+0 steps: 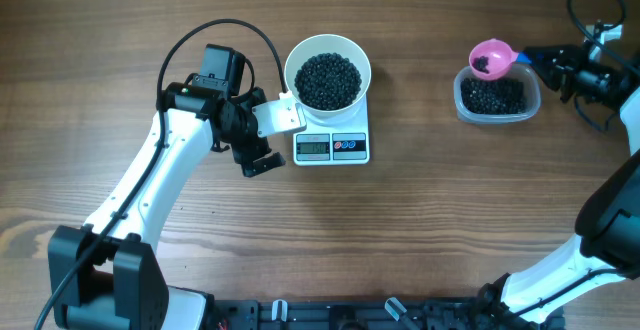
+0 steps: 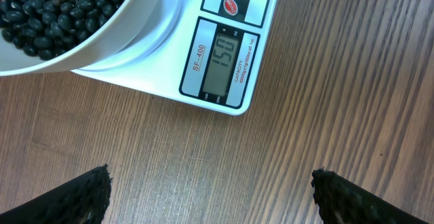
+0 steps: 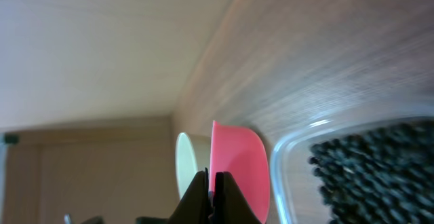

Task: Scoop item into bowl and weigh 150g on scale
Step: 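Carry the scoop back to the tub and dump the beans, then lay the pink scoop in the tub and open the right gripper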

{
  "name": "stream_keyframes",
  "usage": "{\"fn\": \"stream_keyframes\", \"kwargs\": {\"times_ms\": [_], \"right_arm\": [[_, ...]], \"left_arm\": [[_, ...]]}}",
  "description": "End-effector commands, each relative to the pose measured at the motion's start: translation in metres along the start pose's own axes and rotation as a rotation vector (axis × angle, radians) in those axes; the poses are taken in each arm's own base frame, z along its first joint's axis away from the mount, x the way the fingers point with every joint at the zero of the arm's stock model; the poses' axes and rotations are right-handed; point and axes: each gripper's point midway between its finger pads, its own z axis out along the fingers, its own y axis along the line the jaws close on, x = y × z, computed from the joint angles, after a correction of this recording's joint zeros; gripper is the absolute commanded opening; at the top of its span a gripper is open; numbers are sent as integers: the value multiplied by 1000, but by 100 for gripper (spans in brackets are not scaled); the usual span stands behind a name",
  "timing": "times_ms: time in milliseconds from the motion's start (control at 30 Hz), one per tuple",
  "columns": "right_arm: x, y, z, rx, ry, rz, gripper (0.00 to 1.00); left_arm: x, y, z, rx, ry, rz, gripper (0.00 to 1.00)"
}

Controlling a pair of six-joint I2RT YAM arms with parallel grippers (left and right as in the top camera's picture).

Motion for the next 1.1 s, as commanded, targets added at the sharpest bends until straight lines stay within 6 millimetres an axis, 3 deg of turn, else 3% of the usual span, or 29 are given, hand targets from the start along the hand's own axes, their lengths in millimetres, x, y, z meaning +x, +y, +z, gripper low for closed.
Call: {"fn": "stream_keyframes", "kwargs": {"times_ms": [0,133,333,433,467,500,800,1067], "right_arm": [[-2,-19,-8,173,-40,-77,4],[12,-49,-15,334,5,-124,4],[16,-71,-24,462,12,-106,4],[14,-70,-23,460,6,-108,8],[13,-70,-23,459,4,-113,18],[12,-70,-23,458,-1,-118,21],[-9,-64,-22,441,-68,-180,38],[-45,-48,-22,397,-207,-215,57]], "left_arm": [[-6,0,-2,-1,-16,28,100],[-6,0,-2,-1,-16,28,100],[-6,0,-2,-1,-16,28,100],[-6,0,-2,-1,-16,28,100],[-6,0,-2,-1,-16,28,100],[-6,0,-2,-1,-16,28,100],[-6,0,-2,0,-16,28,100],[-6,0,-2,-1,-16,28,100]]}}
